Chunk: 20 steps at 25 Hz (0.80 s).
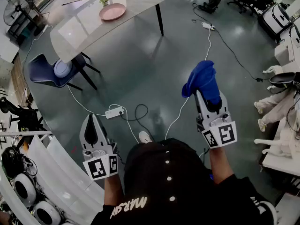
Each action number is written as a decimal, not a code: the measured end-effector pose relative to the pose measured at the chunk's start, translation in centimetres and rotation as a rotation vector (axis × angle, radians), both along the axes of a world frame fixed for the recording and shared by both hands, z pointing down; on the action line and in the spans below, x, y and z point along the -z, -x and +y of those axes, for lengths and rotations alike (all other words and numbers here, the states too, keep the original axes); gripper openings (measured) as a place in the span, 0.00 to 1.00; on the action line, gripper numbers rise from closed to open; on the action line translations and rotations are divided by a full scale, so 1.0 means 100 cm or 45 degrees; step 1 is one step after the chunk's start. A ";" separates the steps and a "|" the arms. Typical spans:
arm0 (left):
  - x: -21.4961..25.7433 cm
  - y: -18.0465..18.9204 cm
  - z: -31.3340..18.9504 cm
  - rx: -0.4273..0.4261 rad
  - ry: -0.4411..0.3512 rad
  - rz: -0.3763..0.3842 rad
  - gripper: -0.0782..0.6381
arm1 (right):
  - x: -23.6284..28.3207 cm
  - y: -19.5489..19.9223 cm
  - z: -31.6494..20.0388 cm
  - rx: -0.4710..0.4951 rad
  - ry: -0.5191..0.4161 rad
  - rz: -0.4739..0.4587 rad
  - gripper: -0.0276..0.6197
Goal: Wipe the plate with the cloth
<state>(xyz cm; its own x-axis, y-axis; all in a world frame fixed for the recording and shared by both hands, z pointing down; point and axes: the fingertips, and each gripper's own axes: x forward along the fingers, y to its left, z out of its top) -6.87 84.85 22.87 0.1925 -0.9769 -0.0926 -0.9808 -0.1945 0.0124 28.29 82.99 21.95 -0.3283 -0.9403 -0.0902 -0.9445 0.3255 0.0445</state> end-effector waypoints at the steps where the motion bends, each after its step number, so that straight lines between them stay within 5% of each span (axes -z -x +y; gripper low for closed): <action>1: -0.001 0.001 -0.001 0.000 0.004 0.002 0.13 | -0.001 0.001 -0.001 0.001 0.001 0.000 0.27; 11: -0.008 0.006 -0.013 0.029 0.041 -0.083 0.13 | 0.006 0.015 -0.007 0.068 -0.033 -0.017 0.28; 20: -0.014 0.024 -0.028 0.047 0.058 -0.100 0.14 | 0.004 0.017 -0.023 0.003 -0.028 -0.042 0.27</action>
<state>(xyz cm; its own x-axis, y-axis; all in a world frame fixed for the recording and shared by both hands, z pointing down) -9.23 82.08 24.31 0.1612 -0.9863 -0.0338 -0.9856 -0.1591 -0.0564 26.59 80.73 21.54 -0.3269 -0.9372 -0.1216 -0.9448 0.3269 0.0205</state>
